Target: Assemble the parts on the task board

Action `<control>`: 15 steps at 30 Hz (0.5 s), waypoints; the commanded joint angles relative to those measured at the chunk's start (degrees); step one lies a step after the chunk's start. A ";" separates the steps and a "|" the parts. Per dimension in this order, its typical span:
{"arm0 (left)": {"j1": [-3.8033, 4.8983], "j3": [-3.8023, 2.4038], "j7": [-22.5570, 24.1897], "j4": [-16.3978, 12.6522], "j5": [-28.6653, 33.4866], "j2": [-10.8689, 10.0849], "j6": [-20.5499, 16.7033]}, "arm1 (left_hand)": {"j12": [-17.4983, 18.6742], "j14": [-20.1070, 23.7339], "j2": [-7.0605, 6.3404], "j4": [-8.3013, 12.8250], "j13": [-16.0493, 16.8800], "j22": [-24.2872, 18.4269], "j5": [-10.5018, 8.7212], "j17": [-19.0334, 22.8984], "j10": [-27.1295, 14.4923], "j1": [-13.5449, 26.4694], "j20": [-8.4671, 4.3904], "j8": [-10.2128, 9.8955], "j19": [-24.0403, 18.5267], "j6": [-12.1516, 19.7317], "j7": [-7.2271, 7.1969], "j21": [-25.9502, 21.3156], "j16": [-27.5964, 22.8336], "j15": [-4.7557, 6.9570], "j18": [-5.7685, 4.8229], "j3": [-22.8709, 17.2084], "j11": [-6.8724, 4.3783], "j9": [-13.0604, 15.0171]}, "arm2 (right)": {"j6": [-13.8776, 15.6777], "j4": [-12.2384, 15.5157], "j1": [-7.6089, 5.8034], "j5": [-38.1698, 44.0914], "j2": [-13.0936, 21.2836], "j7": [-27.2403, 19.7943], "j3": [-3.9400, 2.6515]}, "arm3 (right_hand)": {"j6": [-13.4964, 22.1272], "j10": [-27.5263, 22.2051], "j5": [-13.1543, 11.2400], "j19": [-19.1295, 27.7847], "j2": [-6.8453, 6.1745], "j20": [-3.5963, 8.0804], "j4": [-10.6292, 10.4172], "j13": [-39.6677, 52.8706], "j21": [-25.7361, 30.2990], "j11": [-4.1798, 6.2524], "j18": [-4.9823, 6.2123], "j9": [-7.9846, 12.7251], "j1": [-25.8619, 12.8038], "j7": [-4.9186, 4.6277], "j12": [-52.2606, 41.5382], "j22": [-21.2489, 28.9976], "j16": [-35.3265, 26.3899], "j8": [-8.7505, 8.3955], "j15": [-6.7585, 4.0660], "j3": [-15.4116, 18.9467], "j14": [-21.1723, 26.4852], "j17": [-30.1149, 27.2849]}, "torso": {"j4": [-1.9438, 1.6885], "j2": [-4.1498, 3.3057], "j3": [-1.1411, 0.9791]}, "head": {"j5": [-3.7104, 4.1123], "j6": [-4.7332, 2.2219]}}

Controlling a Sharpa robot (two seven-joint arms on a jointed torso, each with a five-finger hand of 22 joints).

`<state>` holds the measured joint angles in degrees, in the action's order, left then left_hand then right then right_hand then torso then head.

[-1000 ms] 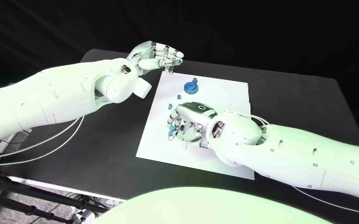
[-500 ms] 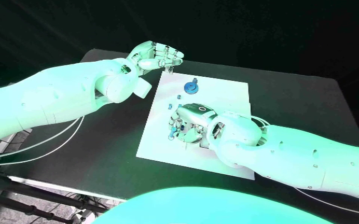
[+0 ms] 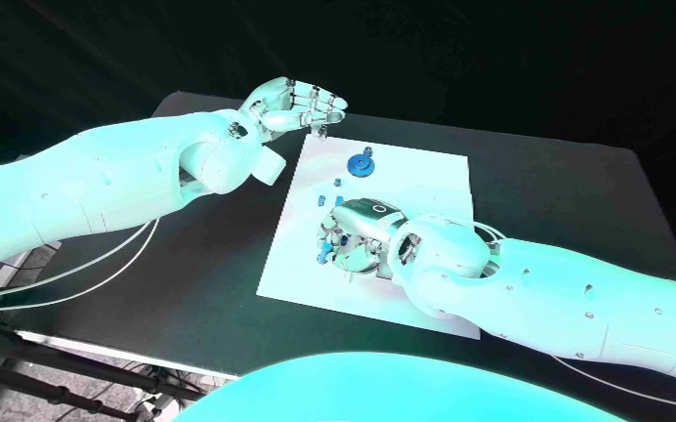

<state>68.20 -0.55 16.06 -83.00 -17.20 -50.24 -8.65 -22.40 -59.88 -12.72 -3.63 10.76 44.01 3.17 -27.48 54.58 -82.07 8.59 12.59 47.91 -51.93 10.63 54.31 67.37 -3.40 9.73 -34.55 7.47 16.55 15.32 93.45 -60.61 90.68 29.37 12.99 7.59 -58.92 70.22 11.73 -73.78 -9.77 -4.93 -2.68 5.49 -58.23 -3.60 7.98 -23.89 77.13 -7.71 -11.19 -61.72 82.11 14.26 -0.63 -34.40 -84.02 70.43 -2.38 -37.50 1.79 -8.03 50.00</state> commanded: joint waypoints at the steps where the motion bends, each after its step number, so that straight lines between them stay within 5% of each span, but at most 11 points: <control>1: 0.04 -0.04 0.25 -0.19 -0.11 0.07 0.84 | -0.11 0.31 0.18 -0.02 0.02 -0.07 -0.07 0.04 -0.46 0.20 0.36 0.19 0.02 0.27 0.11 -0.21 -0.22 0.11 0.78 0.41 -0.06 -0.06 | -0.65 -0.24 0.19 0.73 -0.23 -0.14 0.03 | -0.25 -0.14 0.26 -0.12 0.34 -0.17 0.42 0.07 0.17 -0.12 -0.82 -1.67 -0.08 -0.02 0.38 -0.06 0.27 0.43 -0.11 -0.06 -2.31 0.03 | 0.02 0.04 0.02 | -0.02 0.00; 15: 0.04 -0.04 0.07 -0.19 -0.14 0.10 1.06 | -0.23 0.40 0.27 -0.08 0.05 -0.13 -0.07 0.03 -0.67 0.14 0.40 0.32 0.05 0.38 0.12 -0.33 -0.14 0.08 0.79 0.59 -0.03 -0.12 | -1.22 -0.89 0.64 2.11 -0.98 0.65 0.05 | -0.20 -0.14 0.31 -0.11 0.34 -0.18 0.46 0.09 0.18 -0.12 -0.82 -1.70 -0.09 -0.03 0.43 -0.07 0.28 0.43 -0.10 -0.09 -2.31 0.04 | 0.03 0.04 0.00 | -0.08 0.00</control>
<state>68.20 -0.55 15.96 -83.03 -17.24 -50.23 -8.55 -22.41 -59.88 -12.72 -3.64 10.76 43.94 3.18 -27.48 54.22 -82.07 8.59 12.59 47.91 -51.93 10.63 54.31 67.37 -3.40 9.73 -34.22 7.41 16.48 15.22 92.54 -60.06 91.36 28.55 13.24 7.62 -58.87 70.32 11.67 -73.78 -9.92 -4.93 -2.65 5.52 -58.22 -3.70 7.98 -24.21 76.99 -7.66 -11.01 -61.71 82.11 14.52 -0.63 -34.43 -84.02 70.43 -2.38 -37.45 1.78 -8.11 50.00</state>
